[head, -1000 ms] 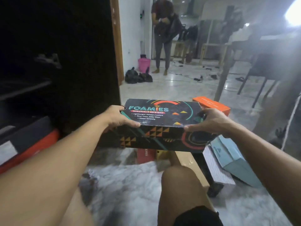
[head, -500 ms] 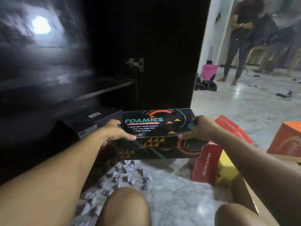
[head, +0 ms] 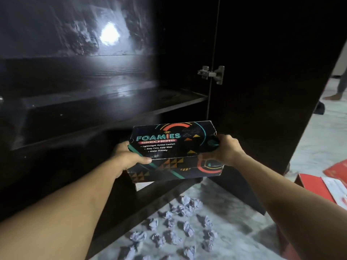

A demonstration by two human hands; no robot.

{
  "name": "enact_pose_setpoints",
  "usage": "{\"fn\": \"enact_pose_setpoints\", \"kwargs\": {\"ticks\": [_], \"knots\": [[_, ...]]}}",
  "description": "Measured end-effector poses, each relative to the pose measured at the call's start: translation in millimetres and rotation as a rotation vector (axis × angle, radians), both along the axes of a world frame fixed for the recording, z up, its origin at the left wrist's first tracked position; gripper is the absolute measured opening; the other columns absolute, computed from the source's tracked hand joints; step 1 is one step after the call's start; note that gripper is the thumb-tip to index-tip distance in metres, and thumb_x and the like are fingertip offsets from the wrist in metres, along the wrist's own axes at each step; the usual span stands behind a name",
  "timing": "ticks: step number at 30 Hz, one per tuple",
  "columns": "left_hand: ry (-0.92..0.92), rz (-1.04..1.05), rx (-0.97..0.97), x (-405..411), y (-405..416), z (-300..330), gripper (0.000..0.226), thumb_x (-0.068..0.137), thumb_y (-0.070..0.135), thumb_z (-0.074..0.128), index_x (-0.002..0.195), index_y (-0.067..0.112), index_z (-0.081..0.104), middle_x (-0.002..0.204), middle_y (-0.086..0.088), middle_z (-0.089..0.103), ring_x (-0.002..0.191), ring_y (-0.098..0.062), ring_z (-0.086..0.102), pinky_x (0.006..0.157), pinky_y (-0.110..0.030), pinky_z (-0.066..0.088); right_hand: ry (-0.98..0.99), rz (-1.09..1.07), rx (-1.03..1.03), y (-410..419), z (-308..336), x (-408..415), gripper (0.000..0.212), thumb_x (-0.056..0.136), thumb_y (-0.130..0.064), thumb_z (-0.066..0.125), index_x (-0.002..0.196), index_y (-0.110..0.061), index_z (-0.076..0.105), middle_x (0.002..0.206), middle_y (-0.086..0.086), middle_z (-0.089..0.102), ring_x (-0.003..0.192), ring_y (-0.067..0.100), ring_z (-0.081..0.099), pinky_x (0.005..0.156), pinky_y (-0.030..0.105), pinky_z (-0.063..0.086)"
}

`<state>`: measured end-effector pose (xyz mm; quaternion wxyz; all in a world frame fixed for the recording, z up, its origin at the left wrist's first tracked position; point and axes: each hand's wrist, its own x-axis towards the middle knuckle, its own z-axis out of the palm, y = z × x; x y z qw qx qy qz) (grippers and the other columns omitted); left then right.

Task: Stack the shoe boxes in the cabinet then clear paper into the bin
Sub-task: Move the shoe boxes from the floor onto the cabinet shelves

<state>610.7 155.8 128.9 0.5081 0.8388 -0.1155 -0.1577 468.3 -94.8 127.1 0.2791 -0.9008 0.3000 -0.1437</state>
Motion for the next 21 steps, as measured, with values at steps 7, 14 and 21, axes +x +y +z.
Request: {"fn": "enact_pose_setpoints", "kwargs": {"ticks": [7,14,21], "knots": [[-0.058,0.17,-0.05,38.3,-8.3,-3.0,0.076,0.067,0.001,0.083,0.133,0.002,0.046,0.134,-0.016,0.053,0.125,-0.03,0.049,0.094,-0.035,0.04,-0.083,0.05,0.042,-16.4,-3.0,76.2,0.067,0.053,-0.042,0.093,0.11,-0.02,0.068,0.1,0.001,0.071,0.093,0.017,0.066,0.082,0.029,0.056],[-0.102,0.27,-0.072,76.7,-24.9,-17.6,0.067,0.071,0.009,0.082,0.128,0.017,0.05,0.123,-0.006,0.059,0.118,-0.027,0.055,0.1,-0.049,0.045,-0.15,0.087,0.1,-33.3,-15.8,143.5,0.083,0.055,-0.036,0.093,0.129,-0.018,0.058,0.118,0.004,0.067,0.109,0.021,0.062,0.09,0.029,0.052],[-0.148,0.334,-0.167,106.6,-32.6,-26.9,0.062,0.082,0.007,0.072,0.137,0.016,0.046,0.134,-0.006,0.052,0.122,-0.023,0.052,0.092,-0.031,0.044,-0.235,0.038,0.188,-42.9,-22.9,179.5,0.072,0.062,-0.031,0.091,0.126,-0.015,0.059,0.119,0.007,0.065,0.113,0.023,0.06,0.086,0.024,0.046]]}}
